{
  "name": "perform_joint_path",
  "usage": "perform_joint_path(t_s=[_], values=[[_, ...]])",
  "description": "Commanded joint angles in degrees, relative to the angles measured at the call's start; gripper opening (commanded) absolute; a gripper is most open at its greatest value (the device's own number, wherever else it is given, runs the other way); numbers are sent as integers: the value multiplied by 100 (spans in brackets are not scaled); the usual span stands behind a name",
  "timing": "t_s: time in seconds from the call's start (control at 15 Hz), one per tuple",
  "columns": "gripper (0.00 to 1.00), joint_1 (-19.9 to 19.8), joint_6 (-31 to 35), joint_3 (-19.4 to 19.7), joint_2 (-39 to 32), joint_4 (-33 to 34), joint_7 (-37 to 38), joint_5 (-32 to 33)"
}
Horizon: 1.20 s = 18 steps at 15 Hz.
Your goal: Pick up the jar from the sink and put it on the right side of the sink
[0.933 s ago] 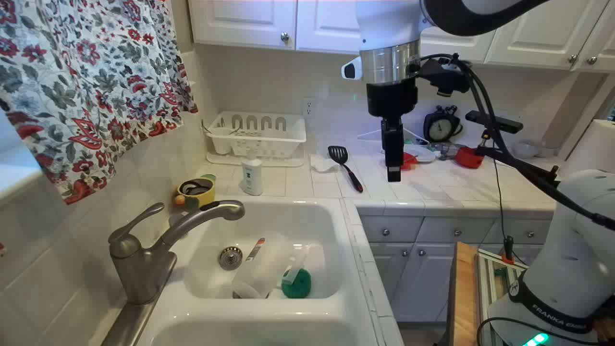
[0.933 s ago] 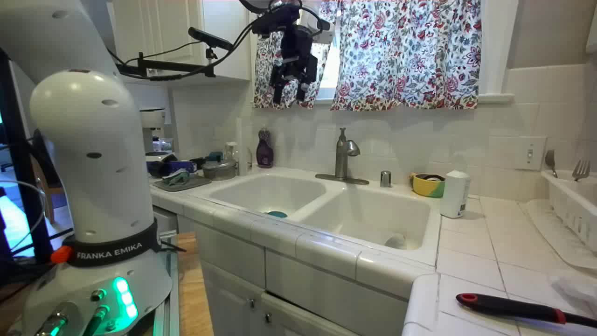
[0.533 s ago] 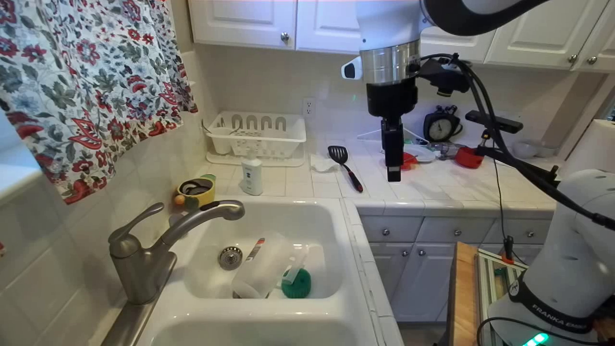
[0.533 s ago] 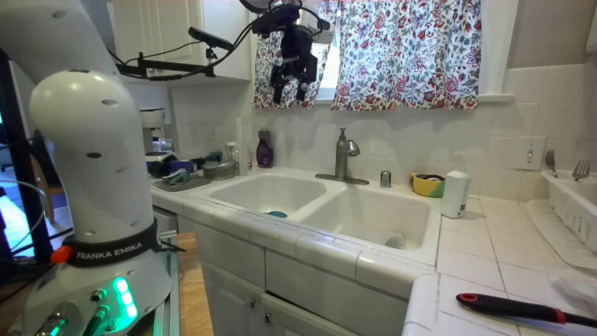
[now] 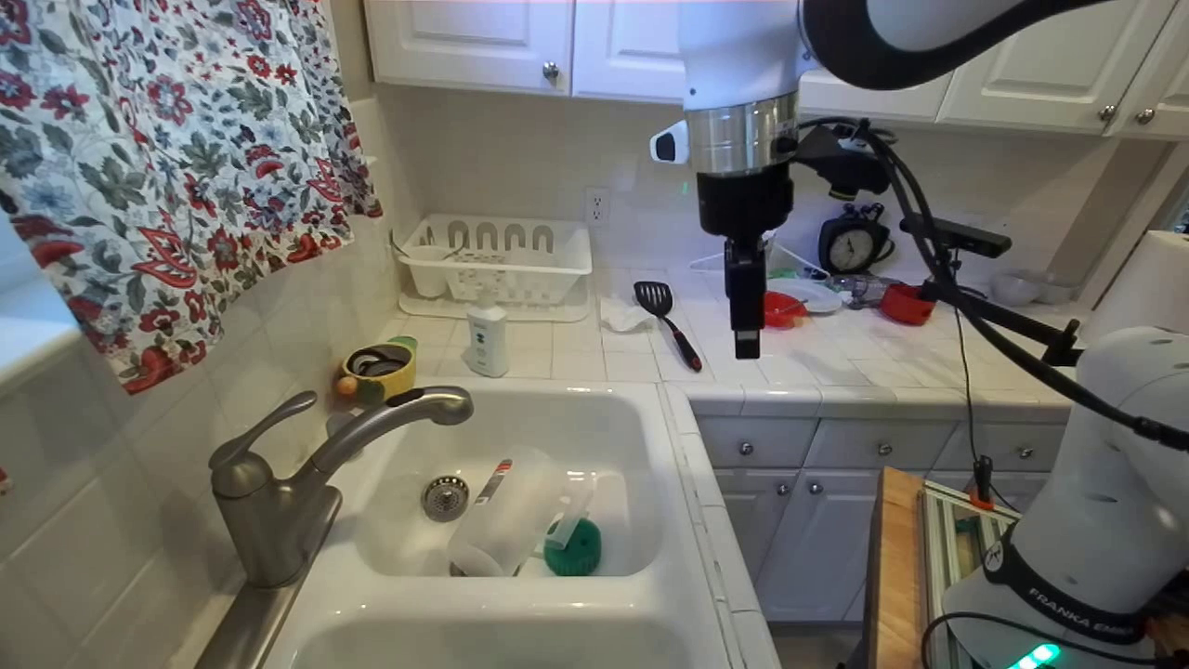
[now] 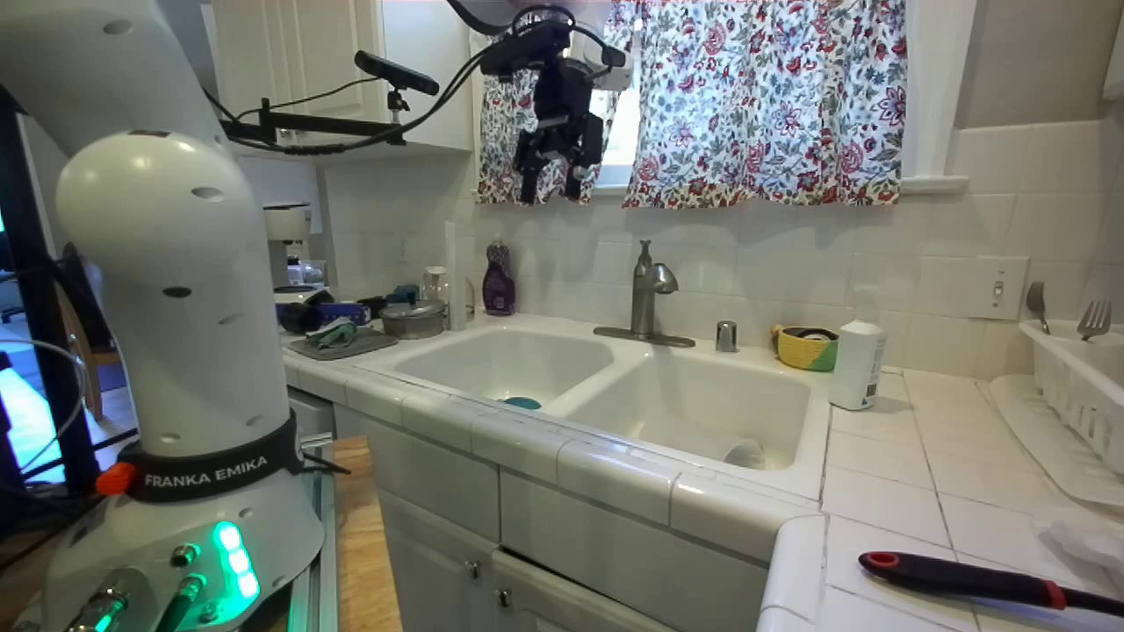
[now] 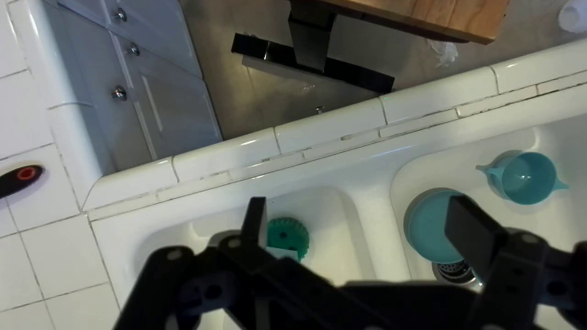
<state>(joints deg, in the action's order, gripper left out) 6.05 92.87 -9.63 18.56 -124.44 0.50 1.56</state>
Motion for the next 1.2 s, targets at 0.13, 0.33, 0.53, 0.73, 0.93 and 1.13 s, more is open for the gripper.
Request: perform_joint_path(t_s=[0.13, 0.33, 0.53, 0.73, 0.93, 1.13], values=[[100, 25, 1196, 0, -469, -372, 301, 178], [100, -6, 2071, 9, -641, -759, 652, 200], [100, -71, 2966, 21, -799, -1188, 1140, 310], [100, -157, 3475, 53, -1011, -1491, 1318, 751], [100, -282, 3673, 216, -1265, -1693, 1362, 1061], [100, -278, 3575, 285, -1283, -1677, 1491, 1088]])
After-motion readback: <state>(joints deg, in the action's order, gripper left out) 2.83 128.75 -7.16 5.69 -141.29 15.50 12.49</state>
